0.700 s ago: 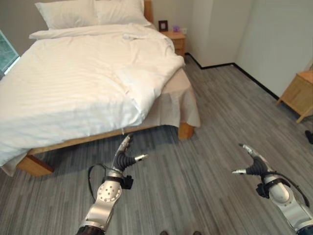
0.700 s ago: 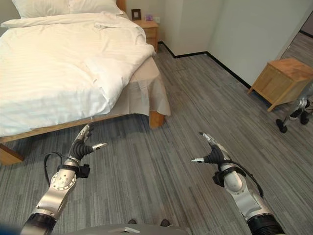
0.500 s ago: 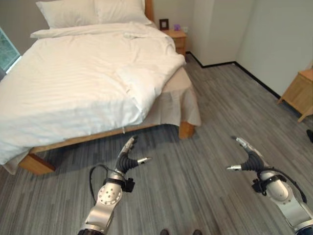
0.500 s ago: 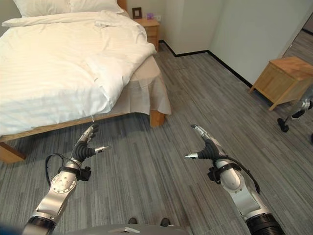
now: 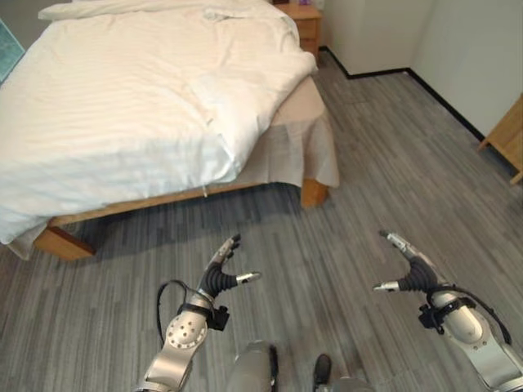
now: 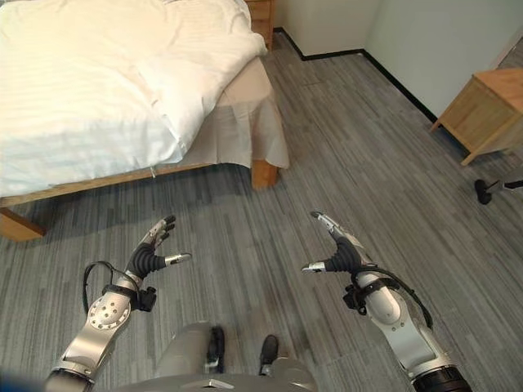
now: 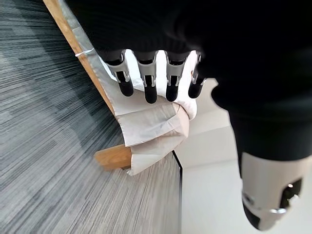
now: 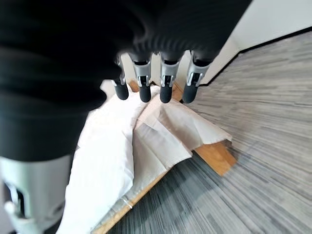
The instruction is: Making the bed.
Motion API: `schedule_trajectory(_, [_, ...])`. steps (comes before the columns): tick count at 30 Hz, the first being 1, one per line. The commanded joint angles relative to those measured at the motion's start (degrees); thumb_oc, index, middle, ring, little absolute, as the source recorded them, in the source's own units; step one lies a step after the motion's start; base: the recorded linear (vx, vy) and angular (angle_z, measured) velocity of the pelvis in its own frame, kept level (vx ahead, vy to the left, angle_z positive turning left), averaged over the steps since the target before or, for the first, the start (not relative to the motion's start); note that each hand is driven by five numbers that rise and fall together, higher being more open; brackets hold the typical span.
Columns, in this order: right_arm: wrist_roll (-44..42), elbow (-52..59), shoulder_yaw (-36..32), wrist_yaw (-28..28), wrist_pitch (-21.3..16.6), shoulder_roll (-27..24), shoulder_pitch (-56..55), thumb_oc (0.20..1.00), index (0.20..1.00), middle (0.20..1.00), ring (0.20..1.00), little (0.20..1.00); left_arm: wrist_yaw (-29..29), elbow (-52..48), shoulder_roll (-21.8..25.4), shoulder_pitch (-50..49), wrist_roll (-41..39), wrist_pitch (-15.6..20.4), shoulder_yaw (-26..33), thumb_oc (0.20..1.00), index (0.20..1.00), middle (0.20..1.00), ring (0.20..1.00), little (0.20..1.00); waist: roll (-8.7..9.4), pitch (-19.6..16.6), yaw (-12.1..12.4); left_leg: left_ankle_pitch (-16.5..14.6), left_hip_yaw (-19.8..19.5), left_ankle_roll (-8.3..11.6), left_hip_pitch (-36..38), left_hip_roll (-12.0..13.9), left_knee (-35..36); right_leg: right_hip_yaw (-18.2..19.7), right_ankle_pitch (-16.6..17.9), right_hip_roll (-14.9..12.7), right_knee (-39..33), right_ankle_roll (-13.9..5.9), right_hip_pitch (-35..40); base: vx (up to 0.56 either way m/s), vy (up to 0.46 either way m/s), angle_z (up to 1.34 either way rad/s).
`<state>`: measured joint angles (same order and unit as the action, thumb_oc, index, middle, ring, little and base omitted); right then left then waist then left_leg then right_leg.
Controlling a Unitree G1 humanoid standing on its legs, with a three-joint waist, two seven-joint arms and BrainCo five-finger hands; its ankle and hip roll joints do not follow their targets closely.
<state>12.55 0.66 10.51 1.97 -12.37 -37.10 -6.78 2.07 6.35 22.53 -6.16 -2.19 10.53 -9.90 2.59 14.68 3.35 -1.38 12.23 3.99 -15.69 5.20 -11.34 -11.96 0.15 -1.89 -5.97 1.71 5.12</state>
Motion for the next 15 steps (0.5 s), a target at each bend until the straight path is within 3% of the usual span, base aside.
schedule_trajectory(1, [-0.27,1.92,0.25,1.03,-1.44,-3.58,4.89,1.0,1.0,1.0,1.0,1.0,0.98,-2.11,0.59,1.39,-0.66,1.43,-1.29,1.0,1.0,1.0,1.0,1.0,-1.27,-2.46,1.96,9.52,1.5,0.91,0.3,1.03,15.49,0.28,-10.21,0.48,0.97,-5.98,6.92,0.36,0.04,-0.12])
schedule_trajectory(3, [0.26,2.28,0.04,0.56,-1.53,-4.35,5.47,1.0,1.0,1.0,1.0,1.0,0.6,-2.73,0.8,1.43,0.36,1.43,-1.08,1.0,1.0,1.0,1.0,1.0,-0.87,-3.44,2.09,8.41,1.48,0.39,0.07,1.03,16.34,0.22,-11.11,0.49,0.97,-6.75,8.36,0.53,0.053,-0.19])
schedule_trajectory(4, [0.65,3.73,-0.32,-0.01,-1.78,-3.5,4.32,1.0,1.0,1.0,1.0,1.0,0.59,-3.59,0.9,1.09,0.99,1.43,-0.9,1.0,1.0,1.0,1.0,1.0,-0.1,-4.89,2.25,11.02,1.0,-0.23,1.02,0.37,16.34,1.67,-11.47,0.56,0.97,-6.59,10.66,0.55,0.066,-0.36])
schedule_trajectory(7, [0.87,4.23,-0.37,-0.33,-1.96,-3.22,3.96,1.0,1.0,1.0,1.0,1.0,0.19,-3.83,1.16,1.25,0.93,1.45,-1.15,1.0,1.0,1.0,1.0,1.0,0.39,-5.3,2.44,10.93,1.59,-0.97,1.86,0.19,16.34,2.11,-11.81,0.18,2.28,-6.66,10.98,0.38,0.052,-0.46])
schedule_trajectory(8, [1.38,3.97,0.55,-0.33,-2.27,-2.16,4.17,1.0,1.0,1.0,1.0,1.0,-0.1,-4.23,2.17,2.34,0.82,1.39,-2.53,1.0,1.0,1.0,1.0,1.0,2.12,-5.58,3.0,9.74,2.73,-2.48,4.23,-0.82,16.34,2.25,-10.8,-1.41,11.47,-8.76,8.56,0.55,0.096,-0.77])
schedule_trajectory(9, [2.31,3.86,1.61,-0.76,-1.53,-1.29,5.42,1.0,1.0,1.0,1.0,1.0,-0.05,-4.38,3.08,4.0,0.96,0.79,-3.57,1.0,1.0,1.0,1.0,1.0,2.73,-5.36,2.31,6.59,4.08,-4.47,8.04,-1.91,16.34,1.52,-4.81,-4.43,23.22,-12.78,3.71,0.69,0.137,-0.67])
schedule_trajectory(10, [2.19,4.0,1.86,-0.83,-1.44,-0.69,5.99,1.0,1.0,1.0,1.0,1.0,0.0,-4.4,3.51,4.75,0.98,0.76,-4.11,1.0,1.0,1.0,1.0,1.0,2.65,-5.01,1.58,5.35,4.22,-5.16,10.0,-2.45,16.34,0.6,-0.38,-6.06,30.02,-14.62,1.25,0.38,0.108,-0.66])
schedule_trajectory(11, [2.2,3.99,1.85,-0.83,-1.43,-0.69,6.09,1.0,1.0,1.0,1.0,1.0,0.0,-4.36,3.51,4.84,0.97,0.77,-4.09,1.0,1.0,1.0,1.0,1.0,2.51,-5.11,1.77,5.53,4.4,-5.18,9.74,-2.22,16.34,0.82,-0.21,-5.88,30.17,-14.55,0.8,0.33,0.116,-0.2])
schedule_trajectory(12, [2.73,4.75,1.96,-0.95,-1.17,0.1,6.98,1.0,1.0,1.0,1.0,1.0,0.2,-4.93,4.31,6.46,1.33,0.55,-4.58,1.0,1.0,1.0,1.0,1.0,1.09,-4.21,0.37,3.53,4.77,-5.82,13.27,-1.14,16.34,-2.58,4.77,-9.2,40.46,-16.09,-5.12,0.5,0.076,-0.01])
schedule_trajectory(13, [3.13,5.04,2.3,-1.02,-0.93,0.89,7.28,1.0,1.0,1.0,1.0,1.0,0.35,-5.21,4.56,7.77,1.22,0.53,-4.56,1.0,1.0,1.0,1.0,1.0,0.5,-4.08,-0.25,1.02,5.11,-5.43,15.98,-0.84,16.34,-6.64,3.14,-13.61,38.99,-15.8,-7.4,0.48,0.059,0.19])
schedule_trajectory(15, [3.19,5.11,2.32,-1.03,-0.87,0.99,7.41,1.0,1.0,1.0,1.0,1.0,0.37,-5.15,4.63,7.93,1.19,0.52,-4.48,1.0,1.0,1.0,1.0,1.0,0.62,-3.5,-0.88,1.61,5.09,-5.56,16.04,-0.87,16.34,-8.03,2.88,-13.92,39.1,-15.16,-6.8,0.25,-0.059,0.14])
